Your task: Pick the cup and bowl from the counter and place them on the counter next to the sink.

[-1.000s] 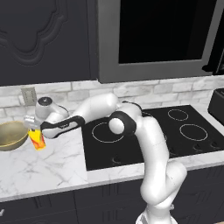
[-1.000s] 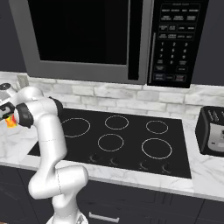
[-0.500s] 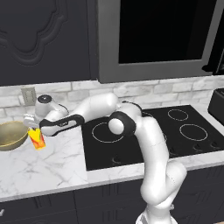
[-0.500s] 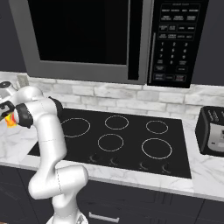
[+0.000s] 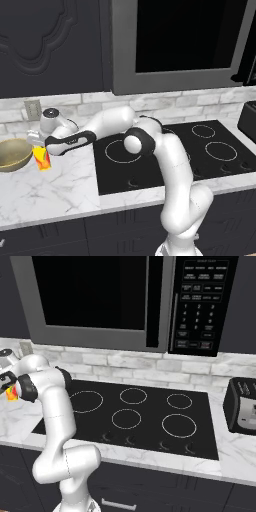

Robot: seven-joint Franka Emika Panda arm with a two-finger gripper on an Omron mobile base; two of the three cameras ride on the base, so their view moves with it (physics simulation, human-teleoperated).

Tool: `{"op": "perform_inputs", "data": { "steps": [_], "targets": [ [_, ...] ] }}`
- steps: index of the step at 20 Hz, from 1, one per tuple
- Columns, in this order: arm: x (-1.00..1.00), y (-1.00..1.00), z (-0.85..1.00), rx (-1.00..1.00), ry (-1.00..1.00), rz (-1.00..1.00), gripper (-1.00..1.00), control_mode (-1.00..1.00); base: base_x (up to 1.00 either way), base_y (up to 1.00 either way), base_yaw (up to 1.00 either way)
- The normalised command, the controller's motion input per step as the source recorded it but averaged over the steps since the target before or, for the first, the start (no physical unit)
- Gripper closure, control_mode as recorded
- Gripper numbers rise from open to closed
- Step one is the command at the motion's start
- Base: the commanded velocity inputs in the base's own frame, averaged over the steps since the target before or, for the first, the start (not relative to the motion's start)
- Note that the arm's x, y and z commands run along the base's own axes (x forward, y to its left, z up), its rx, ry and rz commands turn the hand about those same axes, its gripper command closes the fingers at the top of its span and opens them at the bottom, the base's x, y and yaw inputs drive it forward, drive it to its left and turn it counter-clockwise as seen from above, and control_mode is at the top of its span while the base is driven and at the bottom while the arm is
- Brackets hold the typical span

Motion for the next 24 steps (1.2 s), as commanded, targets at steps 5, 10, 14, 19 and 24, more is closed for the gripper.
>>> {"op": "perform_inputs", "data": {
  "steps": [5, 10, 14, 19, 24],
  "targets": [
    [-0.06, -0.01, 0.0, 0.01, 0.0, 0.0, 1.0, -1.0, 0.0, 0.0, 0.0],
    [-0.18, -0.16, 0.02, 0.09, -0.05, 0.0, 1.0, -1.0, 0.0, 0.0, 0.0],
    [-0.14, -0.17, 0.0, 0.1, -0.16, 0.0, 1.0, -1.0, 0.0, 0.0, 0.0],
    [-0.12, -0.24, 0.01, 0.08, -0.15, 0.0, 1.0, -1.0, 0.0, 0.0, 0.0],
    [-0.33, -0.34, 0.0, 0.04, -0.09, 0.0, 1.0, -1.0, 0.0, 0.0, 0.0]
  ]
}}
